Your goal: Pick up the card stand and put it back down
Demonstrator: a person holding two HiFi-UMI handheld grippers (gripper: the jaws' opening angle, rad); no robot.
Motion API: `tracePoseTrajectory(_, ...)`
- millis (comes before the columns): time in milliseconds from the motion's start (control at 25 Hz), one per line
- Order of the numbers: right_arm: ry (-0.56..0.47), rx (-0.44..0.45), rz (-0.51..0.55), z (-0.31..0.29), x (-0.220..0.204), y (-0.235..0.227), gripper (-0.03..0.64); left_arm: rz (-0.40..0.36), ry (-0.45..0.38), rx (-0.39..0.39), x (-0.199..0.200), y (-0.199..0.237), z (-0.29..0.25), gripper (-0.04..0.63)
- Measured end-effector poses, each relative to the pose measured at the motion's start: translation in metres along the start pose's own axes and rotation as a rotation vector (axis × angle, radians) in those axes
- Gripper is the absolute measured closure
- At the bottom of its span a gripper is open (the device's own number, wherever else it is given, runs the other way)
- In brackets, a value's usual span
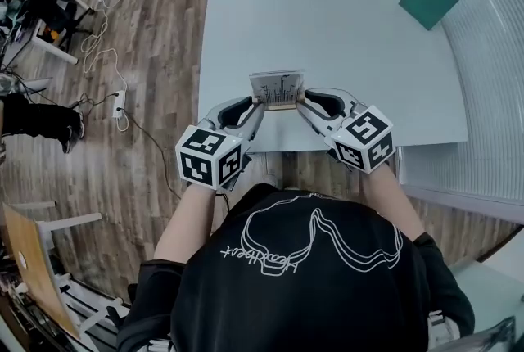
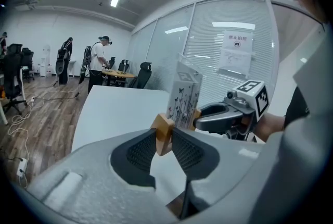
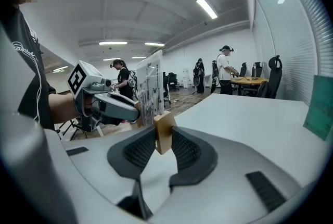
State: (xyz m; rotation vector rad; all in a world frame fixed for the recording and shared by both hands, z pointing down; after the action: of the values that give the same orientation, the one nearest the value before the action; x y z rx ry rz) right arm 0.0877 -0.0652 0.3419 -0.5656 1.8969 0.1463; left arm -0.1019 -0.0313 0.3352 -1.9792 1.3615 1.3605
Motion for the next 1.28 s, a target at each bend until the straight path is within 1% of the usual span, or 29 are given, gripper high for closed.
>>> tracePoseTrajectory(200,-0.024,0.010,0.052,0.023,0.001,0.013,0.515,-0.030,-0.038,0.028,0.000,-0.026,0.017,0.495)
tracePoseTrajectory(360,-0.044,0.017,0.057,0.035,-0.006,0.021,0.515,-0.016,-0.060,0.038,-0.007,-0.040,0.024,0.495)
tracePoseTrajectory(560,-0.043,0.024,0.050,0.045,-0.012,0.026,0.515,-0.019,-0.055,0.043,-0.011,-0.052,0.029,0.495)
tracePoseTrajectory(760,-0.046,0.018,0.053,0.048,-0.012,0.030,0.514,-0.032,-0.066,0.046,-0.010,-0.055,0.032,0.495)
tracePoseTrajectory(1000,-0.043,0.019,0.049,0.054,-0.008,0.028,0.515,-0.028,-0.066,0.041,-0.006,-0.061,0.032,0.495)
tracePoseTrajectory(1120,-0.039,0.024,0.046,0.045,-0.003,0.028,0.515,-0.018,-0.063,0.053,-0.005,-0.053,0.035,0.495)
tracePoseTrajectory(1280,-0.022,0.026,0.046,0.027,0.005,0.023,0.517,0.009,-0.051,0.051,-0.004,-0.034,0.032,0.495)
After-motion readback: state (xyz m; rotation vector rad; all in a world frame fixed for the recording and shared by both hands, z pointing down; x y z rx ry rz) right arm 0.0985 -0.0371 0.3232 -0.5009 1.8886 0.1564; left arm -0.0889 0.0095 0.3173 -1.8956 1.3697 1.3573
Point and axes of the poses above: the fingertips, and each gripper's own axes: z backward along the fingers, y to its left, x out of its top, the point moved 8 cm from there along z, backward along the fingers, and after that the axes turned 4 degrees about x, right-handed, at the moved point
